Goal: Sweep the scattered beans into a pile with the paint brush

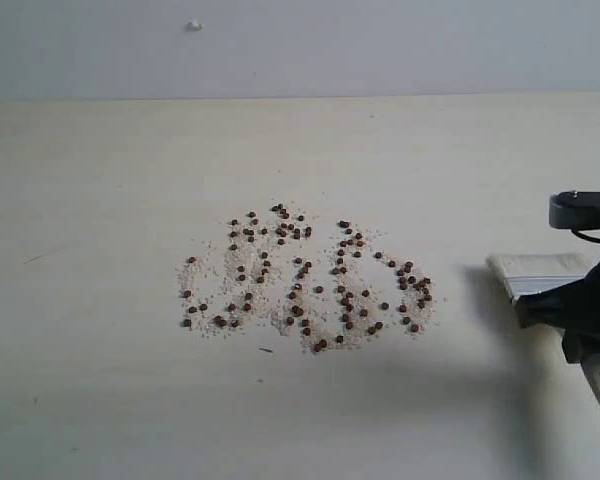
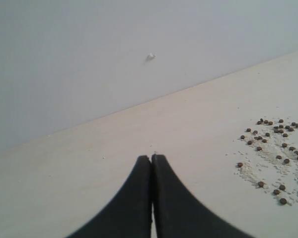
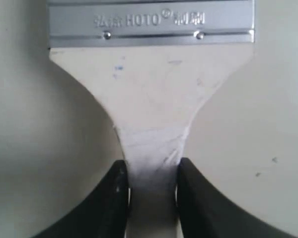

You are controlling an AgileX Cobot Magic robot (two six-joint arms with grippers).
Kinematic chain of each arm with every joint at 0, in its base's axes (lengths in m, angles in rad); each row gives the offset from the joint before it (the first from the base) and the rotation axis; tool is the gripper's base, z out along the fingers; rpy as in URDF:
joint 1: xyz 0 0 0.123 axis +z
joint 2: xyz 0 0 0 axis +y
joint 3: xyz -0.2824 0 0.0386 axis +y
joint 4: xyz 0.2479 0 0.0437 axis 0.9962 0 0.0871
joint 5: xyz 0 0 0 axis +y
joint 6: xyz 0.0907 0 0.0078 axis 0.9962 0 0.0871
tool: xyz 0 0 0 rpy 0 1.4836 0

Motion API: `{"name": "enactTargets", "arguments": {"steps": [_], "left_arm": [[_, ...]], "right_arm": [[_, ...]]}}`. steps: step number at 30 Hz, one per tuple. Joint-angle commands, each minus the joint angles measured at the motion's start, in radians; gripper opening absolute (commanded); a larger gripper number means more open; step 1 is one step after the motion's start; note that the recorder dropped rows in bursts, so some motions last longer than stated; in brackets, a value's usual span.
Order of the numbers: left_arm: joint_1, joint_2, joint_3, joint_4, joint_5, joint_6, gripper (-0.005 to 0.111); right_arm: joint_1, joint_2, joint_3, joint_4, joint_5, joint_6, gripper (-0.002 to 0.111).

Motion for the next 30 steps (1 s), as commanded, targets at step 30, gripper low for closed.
{"name": "enactTargets", "arguments": {"steps": [30], "left_arm": [[-0.005,-0.007,0.003,0.072,-0.002,0.116,0.000]], "right_arm": [[0.002,-0.266,-0.132,0.104,0.121,-0.272,0.000]]}}
